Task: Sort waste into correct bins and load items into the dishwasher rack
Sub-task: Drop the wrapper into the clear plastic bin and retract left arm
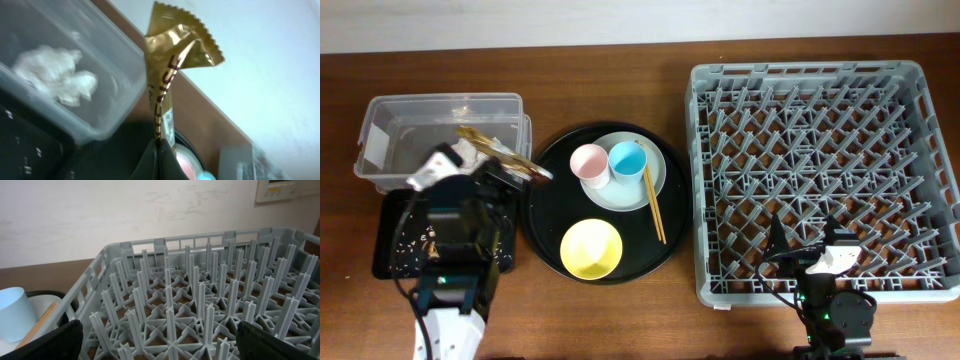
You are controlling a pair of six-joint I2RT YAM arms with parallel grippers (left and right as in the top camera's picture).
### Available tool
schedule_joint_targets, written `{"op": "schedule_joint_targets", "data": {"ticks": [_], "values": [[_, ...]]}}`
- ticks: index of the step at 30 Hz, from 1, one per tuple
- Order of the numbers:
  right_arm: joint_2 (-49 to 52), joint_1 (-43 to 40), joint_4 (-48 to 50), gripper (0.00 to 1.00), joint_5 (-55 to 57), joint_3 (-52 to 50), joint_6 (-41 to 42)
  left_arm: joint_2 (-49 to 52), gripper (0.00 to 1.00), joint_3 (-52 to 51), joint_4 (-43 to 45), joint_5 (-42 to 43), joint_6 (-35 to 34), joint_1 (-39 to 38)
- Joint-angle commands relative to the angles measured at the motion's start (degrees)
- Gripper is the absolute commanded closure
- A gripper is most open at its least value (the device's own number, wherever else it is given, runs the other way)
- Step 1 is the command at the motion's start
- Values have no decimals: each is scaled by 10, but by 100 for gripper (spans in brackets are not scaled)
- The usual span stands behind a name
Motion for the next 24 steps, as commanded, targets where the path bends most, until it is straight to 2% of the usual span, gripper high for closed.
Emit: {"op": "schedule_joint_targets", "data": {"ticks": [1, 3, 5, 6, 7, 8, 9, 10, 12, 14, 16, 17, 18, 19, 22, 24], "values": [[-3, -3, -2, 2, 1, -5, -4, 76, 100, 0, 79, -20, 1, 66], [-3, -3, -2, 2, 1, -5, -4, 160, 100, 0, 181, 4, 10, 100], [-3, -4, -2, 2, 1, -5, -4, 224, 99, 1, 263, 37, 59, 114], [-3, -3, -2, 2, 1, -5, -4, 256, 95, 1, 301, 40, 81, 116], [-3, -3, -2, 2, 1, -5, -4, 275, 85, 1, 326, 40, 101, 116], [-3, -4, -2, 2, 1, -5, -4, 288, 71, 1, 341, 40, 113, 116], [-3, -3, -2, 2, 1, -5, -4, 296, 37, 1, 351, 40, 122, 116], [-3, -3, -2, 2, 1, -5, -4, 296, 29, 2, 351, 40, 132, 116], [-3, -4, -2, 2, 1, -5, -4, 294, 19, 5, 352, 41, 146, 116], [-3, -3, -2, 2, 1, -5, -4, 280, 16, 6, 347, 70, 146, 116], [-3, -3, -2, 1, 1, -5, -4, 221, 15, 6, 301, 167, 145, 116], [-3, -3, -2, 2, 1, -5, -4, 176, 13, 7, 245, 216, 131, 116], [-3, -4, -2, 2, 1, -5, -4, 137, 13, 7, 185, 243, 110, 116], [-3, -4, -2, 2, 1, -5, -4, 58, 13, 7, 53, 256, 93, 116], [-3, -3, -2, 2, 1, -5, -4, 0, 13, 12, -47, 276, 93, 116], [-3, -4, 5, 2, 3, -5, -5, -8, 13, 42, -132, 349, 113, 116]]}}
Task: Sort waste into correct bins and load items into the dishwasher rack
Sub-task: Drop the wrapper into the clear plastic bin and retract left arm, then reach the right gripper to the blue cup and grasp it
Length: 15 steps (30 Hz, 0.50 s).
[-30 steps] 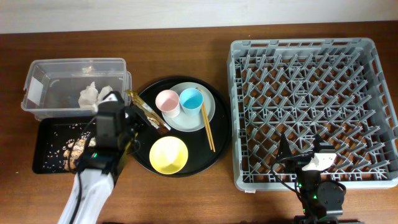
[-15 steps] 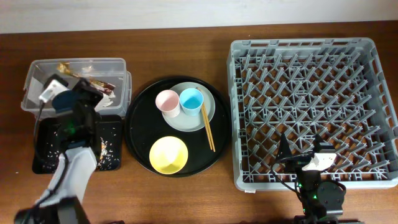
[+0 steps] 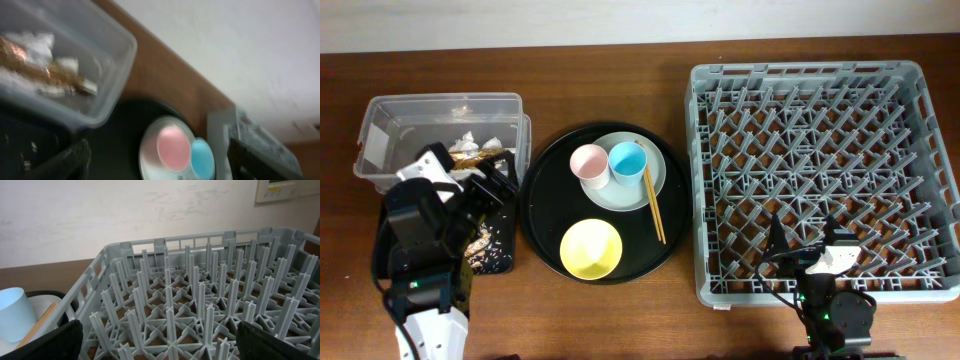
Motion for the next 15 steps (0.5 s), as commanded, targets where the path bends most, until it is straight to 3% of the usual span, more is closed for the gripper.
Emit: {"op": "schedule_joint_targets", "data": {"ticks": [1, 3, 4, 6, 9, 12, 15], "values": [[-4, -3, 19, 2, 12, -5, -6, -3, 13, 61, -132, 124, 46, 1], [-4, -3, 7, 2, 5, -5, -2, 3, 13, 125, -224, 124, 76, 1], [-4, -3, 3, 2, -27, -5, -1, 3, 9, 157, -259, 123, 95, 1], [-3, -4, 53, 2, -107, -2, 46, 3, 4, 223, -329, 97, 123, 2], [31, -4, -35, 2, -131, 105, 93, 13, 1, 311, -389, 24, 136, 2], [210, -3, -152, 2, -163, 327, 93, 15, 1, 320, -382, -49, 135, 2], [446, -4, -459, 2, -228, 688, 94, 15, 1, 320, -384, -76, 135, 2]]}}
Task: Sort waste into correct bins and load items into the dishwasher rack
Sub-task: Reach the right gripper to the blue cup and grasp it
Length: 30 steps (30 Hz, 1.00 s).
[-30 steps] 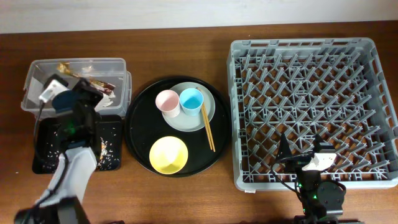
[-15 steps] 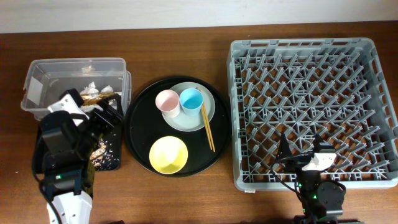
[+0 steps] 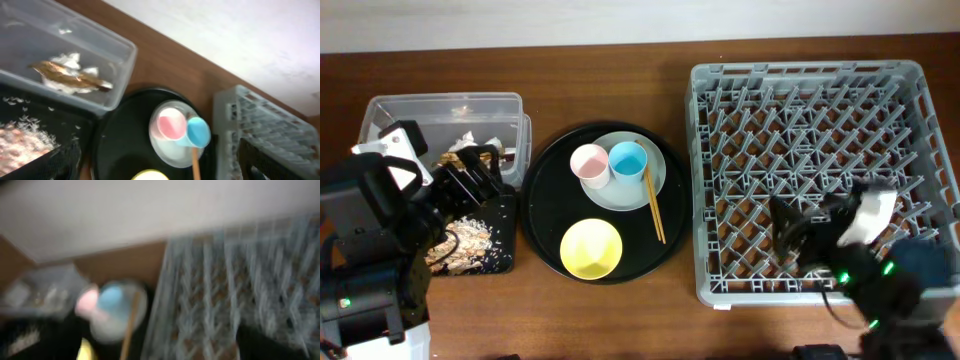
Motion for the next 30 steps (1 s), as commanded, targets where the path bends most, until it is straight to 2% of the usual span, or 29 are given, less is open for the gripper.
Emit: {"op": "schedule_joint_targets", "data": {"ticks": [1, 2, 4, 6, 8, 9, 12, 14, 17, 21, 25, 30], "values": [[166, -3, -174, 2, -86, 263, 5, 0, 1, 4, 0, -39, 11, 1], [202, -3, -216, 2, -110, 322, 5, 0, 1, 4, 0, -39, 11, 1], [249, 2, -235, 30, -180, 379, -14, 0, 1, 4, 0, -39, 11, 1], [272, 45, -237, 55, -182, 373, -74, 0, 1, 4, 0, -39, 11, 1], [307, 125, -240, 71, -121, 359, -115, 0, 1, 4, 0, -39, 11, 1], [320, 152, -239, 74, -101, 355, -125, 0, 1, 4, 0, -39, 11, 1], [406, 284, -223, 74, 24, 346, -129, 0, 1, 4, 0, -39, 11, 1], [485, 361, -186, 66, 77, 346, -129, 0, 1, 4, 0, -39, 11, 1], [542, 395, -144, 62, 77, 346, -129, 0, 1, 4, 0, -39, 11, 1], [578, 399, -125, 57, 77, 346, -154, 0, 1, 4, 0, -39, 11, 1], [609, 405, -78, 46, 75, 346, -169, 0, 1, 4, 0, -39, 11, 1], [673, 414, -48, 45, 75, 346, -169, 0, 1, 4, 0, -39, 11, 1]]}}
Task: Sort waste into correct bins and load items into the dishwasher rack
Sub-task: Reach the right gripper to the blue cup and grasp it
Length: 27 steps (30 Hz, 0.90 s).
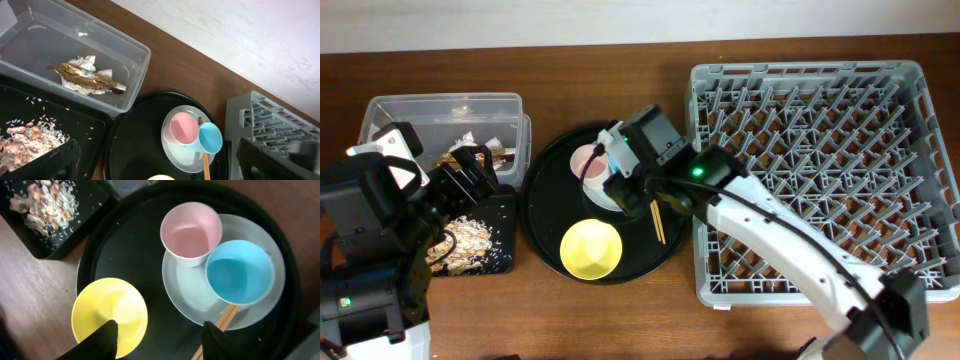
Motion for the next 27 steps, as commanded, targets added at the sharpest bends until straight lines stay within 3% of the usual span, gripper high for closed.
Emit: {"op": "schedule_joint_targets", "data": {"ticks": [1, 7, 22, 24, 25, 27], "values": [[59, 7, 14, 45, 5, 0, -15, -1, 1, 4, 2, -6, 11, 1], [116, 6, 42, 40, 74, 0, -114, -1, 1, 4, 2, -6, 11, 1], [168, 4, 107, 41, 104, -3, -126, -1, 1, 4, 2, -6, 11, 1], [169, 1, 113, 54, 104, -3, -125, -1, 1, 4, 2, -6, 11, 1], [169, 1, 113, 66, 104, -3, -125, -1, 1, 4, 2, -6, 11, 1], [169, 1, 106, 70, 104, -2, -125, -1, 1, 4, 2, -6, 11, 1]]}}
